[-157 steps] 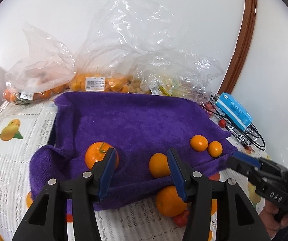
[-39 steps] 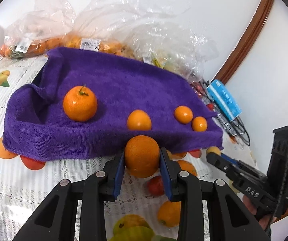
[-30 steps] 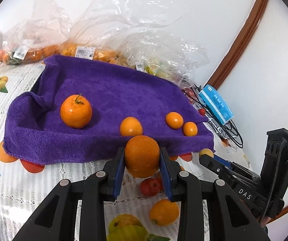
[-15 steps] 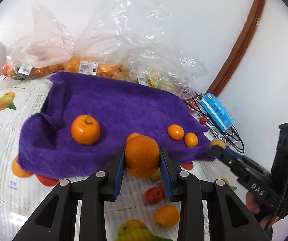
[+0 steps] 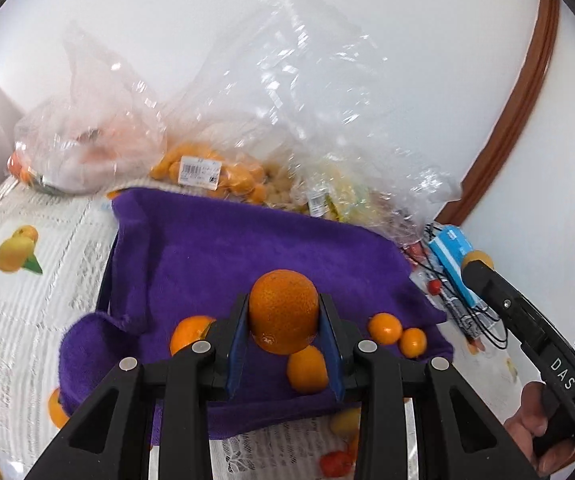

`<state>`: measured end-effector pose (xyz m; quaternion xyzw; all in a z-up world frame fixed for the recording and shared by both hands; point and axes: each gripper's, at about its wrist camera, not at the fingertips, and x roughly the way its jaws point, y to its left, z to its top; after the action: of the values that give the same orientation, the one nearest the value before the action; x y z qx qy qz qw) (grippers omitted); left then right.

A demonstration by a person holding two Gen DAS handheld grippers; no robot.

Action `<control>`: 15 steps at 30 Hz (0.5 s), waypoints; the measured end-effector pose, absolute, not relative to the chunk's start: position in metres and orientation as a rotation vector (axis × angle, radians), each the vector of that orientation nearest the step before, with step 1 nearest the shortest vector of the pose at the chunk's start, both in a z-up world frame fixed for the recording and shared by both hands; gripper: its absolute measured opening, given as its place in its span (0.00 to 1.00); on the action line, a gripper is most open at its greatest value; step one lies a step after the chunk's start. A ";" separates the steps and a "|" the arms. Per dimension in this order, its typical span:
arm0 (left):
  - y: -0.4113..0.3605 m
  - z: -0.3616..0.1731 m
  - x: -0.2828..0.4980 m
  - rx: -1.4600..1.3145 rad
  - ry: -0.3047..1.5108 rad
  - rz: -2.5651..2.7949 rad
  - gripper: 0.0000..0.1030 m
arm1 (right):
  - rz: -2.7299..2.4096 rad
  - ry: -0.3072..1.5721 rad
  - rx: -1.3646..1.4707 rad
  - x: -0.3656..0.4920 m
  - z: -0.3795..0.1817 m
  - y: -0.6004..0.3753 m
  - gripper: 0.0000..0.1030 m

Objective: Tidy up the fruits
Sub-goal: 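Carry both held fruits over the purple towel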

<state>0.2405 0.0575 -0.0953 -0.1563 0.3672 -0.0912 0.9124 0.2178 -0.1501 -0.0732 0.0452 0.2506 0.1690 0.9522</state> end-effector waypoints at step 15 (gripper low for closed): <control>0.058 -0.122 0.240 -0.330 0.768 -0.190 0.31 | 0.277 0.585 0.094 0.231 -0.119 -0.167 0.26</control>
<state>0.2400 0.0583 -0.1219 -0.1602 0.3724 -0.0919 0.9095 0.2305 -0.1668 -0.1189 0.0460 0.2874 0.1362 0.9470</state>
